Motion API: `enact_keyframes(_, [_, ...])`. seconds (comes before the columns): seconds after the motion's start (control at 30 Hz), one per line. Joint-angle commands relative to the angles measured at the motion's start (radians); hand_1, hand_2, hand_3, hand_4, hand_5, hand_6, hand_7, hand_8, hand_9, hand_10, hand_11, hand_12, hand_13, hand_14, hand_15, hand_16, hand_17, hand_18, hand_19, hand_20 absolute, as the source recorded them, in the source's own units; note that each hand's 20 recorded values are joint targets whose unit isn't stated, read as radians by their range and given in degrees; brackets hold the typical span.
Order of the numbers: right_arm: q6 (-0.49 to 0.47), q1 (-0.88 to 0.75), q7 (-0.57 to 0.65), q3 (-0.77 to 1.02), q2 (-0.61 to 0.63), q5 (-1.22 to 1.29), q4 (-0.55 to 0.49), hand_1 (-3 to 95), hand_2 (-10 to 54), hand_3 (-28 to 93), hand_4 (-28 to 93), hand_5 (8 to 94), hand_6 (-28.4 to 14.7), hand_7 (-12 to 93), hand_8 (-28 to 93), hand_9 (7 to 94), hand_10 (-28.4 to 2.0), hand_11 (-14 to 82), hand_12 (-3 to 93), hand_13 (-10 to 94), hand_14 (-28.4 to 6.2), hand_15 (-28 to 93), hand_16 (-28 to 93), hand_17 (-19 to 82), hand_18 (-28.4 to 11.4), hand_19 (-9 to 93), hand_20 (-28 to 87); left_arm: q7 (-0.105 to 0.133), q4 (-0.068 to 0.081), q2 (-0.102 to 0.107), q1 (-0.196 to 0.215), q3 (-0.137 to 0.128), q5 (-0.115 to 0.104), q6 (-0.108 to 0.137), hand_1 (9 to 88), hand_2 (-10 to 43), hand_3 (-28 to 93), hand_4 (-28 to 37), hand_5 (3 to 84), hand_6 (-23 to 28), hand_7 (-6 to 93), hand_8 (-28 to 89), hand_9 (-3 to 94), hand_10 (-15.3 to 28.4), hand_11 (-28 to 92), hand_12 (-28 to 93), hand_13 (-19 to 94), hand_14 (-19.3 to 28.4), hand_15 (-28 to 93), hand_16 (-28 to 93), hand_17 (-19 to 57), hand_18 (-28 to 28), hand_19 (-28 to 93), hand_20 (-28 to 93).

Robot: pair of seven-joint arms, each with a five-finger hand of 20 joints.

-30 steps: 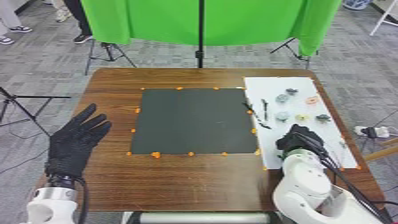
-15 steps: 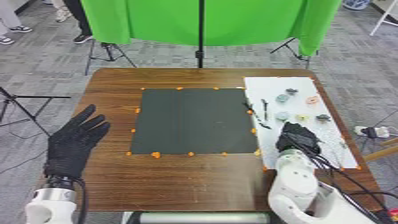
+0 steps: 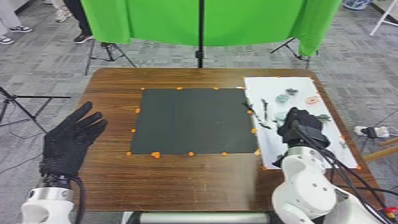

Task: Arrange flowers

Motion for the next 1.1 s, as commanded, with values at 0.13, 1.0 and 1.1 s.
enact_keyframes(0.13, [-0.065, 0.314, -0.255, -0.152, -0.341, 0.029, 0.108, 58.1, -9.5, 73, -28, 89.9, -5.8, 23, 16, 92.4, -11.8, 48.6, 22.9, 91, -7.0, 68, 19, 52, -25.6, 93, 45, 0.011, -0.041, 0.027, 0.037, -0.031, 0.006, 0.027, 25.3, 7.0, 80, -22.7, 40.9, 10.6, 12.1, -9, 37.1, 20.6, 28, 11, 26, 27.2, 54, -9, -9.7, 25.2, 53, 13])
enact_keyframes(1.0, [-0.319, 0.586, -0.247, -0.422, -0.701, 0.194, 0.703, 53.4, -9.5, 72, -28, 86.7, -4.2, 32, 12, 88.7, -11.5, 56.8, 22.8, 89, -7.5, 73, 18, 51, -25.3, 93, 48, -0.076, 0.038, 0.088, -0.251, 0.097, 0.031, -0.023, 25.3, 6.7, 80, -22.5, 40.9, 10.6, 12.1, -9, 37.2, 20.6, 28, 11, 26, 27.3, 54, -9, -9.8, 25.2, 53, 13])
enact_keyframes(1.1, [-0.347, 0.584, -0.241, -0.433, -0.707, 0.205, 0.687, 52.7, -9.5, 72, -28, 86.6, -3.9, 34, 12, 88.5, -11.5, 58.7, 23.2, 88, -8.0, 75, 18, 50, -25.5, 93, 50, -0.065, 0.038, 0.093, -0.250, 0.101, 0.032, -0.028, 25.4, 6.7, 80, -22.5, 40.9, 10.6, 12.2, -9, 37.1, 20.7, 28, 11, 26, 27.3, 54, -9, -9.7, 25.2, 53, 13])
